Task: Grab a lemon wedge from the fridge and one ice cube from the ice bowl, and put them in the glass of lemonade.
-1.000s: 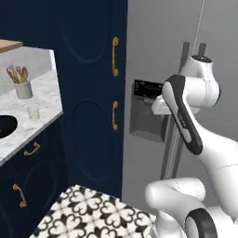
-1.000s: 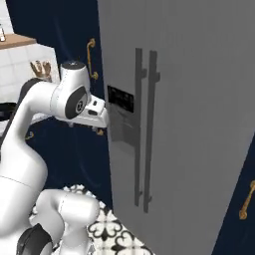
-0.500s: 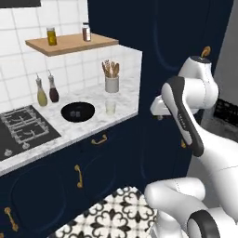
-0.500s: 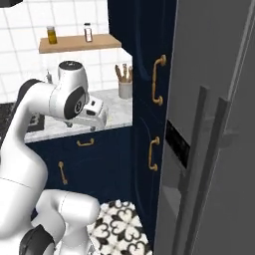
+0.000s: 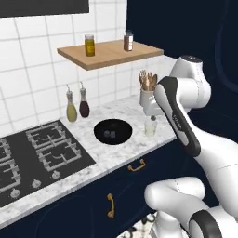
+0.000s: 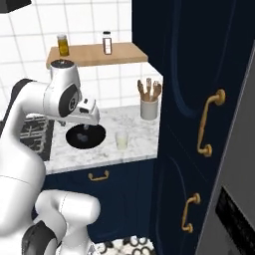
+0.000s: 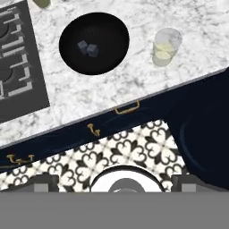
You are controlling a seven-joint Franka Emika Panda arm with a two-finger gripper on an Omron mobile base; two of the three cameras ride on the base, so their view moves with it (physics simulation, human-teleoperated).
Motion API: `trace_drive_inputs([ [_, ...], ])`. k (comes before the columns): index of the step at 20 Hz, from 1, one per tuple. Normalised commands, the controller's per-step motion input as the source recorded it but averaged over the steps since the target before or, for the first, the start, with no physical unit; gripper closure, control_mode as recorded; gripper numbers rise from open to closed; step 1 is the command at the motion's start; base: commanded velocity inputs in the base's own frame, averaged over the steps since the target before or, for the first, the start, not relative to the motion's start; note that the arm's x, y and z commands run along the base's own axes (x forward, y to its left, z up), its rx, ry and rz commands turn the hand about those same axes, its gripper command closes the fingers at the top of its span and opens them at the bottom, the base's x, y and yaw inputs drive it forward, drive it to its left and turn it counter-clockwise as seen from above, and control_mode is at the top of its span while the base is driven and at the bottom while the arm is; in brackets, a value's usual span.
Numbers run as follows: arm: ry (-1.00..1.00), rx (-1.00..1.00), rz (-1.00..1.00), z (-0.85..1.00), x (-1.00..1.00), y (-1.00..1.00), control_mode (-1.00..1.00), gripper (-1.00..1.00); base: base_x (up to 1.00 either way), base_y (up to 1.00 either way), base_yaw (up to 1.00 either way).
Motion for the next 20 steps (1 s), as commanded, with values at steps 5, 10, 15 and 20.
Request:
trace_drive_inputs([
  [5, 0.00, 0.00, 0.00, 0.00, 0.00, 0.00, 1.00, -1.00, 0.83, 0.42, 0.00],
  [10, 0.05, 0.00, 0.00, -0.19, 0.04, 0.02, -1.00, -1.00, 0.36, 0.03, 0.00],
  [15, 0.30, 0.01, 0.00, -0.94, 0.36, 0.05, -1.00, -1.00, 0.00, 0.00, 0.00],
  [20, 0.05, 0.00, 0.11, -0.46, 0.28, 0.01, -1.00, -1.00, 0.00, 0.00, 0.00],
])
